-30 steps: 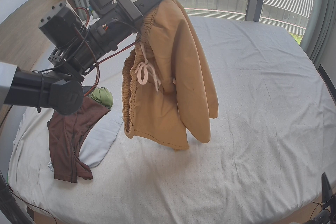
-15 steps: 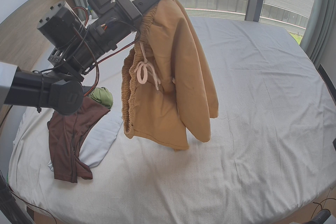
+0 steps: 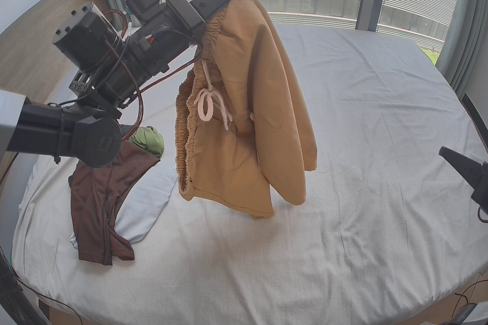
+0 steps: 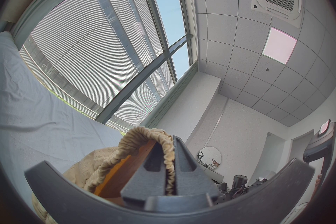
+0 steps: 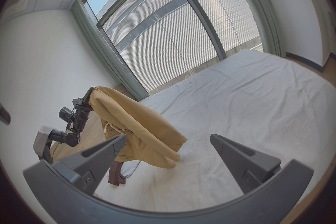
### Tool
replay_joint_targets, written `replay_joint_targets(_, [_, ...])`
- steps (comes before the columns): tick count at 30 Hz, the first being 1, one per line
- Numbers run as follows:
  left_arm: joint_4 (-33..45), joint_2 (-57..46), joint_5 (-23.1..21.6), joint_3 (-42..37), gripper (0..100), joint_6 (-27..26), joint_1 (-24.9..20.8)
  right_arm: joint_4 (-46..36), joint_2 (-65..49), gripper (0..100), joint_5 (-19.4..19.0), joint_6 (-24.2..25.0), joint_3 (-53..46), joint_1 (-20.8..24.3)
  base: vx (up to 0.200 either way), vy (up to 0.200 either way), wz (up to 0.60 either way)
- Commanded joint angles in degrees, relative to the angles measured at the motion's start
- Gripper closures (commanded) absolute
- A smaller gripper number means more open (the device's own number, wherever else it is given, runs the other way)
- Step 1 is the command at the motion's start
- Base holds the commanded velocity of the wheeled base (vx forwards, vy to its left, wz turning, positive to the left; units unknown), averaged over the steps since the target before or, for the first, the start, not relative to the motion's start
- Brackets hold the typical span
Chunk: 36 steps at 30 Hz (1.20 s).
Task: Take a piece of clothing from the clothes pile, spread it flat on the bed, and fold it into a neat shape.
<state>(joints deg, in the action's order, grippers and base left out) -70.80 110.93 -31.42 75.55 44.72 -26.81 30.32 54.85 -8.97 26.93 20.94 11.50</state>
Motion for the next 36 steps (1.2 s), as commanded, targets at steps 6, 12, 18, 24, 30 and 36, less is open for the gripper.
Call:
replay_joint_targets(6, [-1.8,0.8,0.0,-1.4,100,0.2,0.1,16.4,26.4,0,-0.4,7.5,0.0,4.9,0.0,0.0,0.0])
replay_joint_targets(12, [-4.6,3.0,0.0,-1.9,100,0.4,0.2,24.0,38.1,0,-0.3,12.5,1.6,8.5,0.0,0.0,0.0])
replay_joint_targets(18, [-4.7,2.6,0.0,-2.0,100,0.5,0.2,32.7,49.0,0,-0.3,18.7,4.5,9.9,0.0,0.0,0.0])
replay_joint_targets(24, [-5.0,2.6,0.1,-2.4,100,0.5,0.2,33.1,55.6,0,-0.3,22.0,8.8,9.7,0.0,0.0,0.0])
replay_joint_targets(30, [-6.4,2.8,0.0,-3.1,100,0.5,0.1,33.0,62.2,0,-0.3,24.0,13.7,9.9,0.0,0.0,0.0])
replay_joint_targets(36, [-6.6,2.8,0.0,-3.0,100,0.5,-0.3,32.4,67.4,0,-0.2,25.2,18.4,10.5,0.0,0.0,0.0])
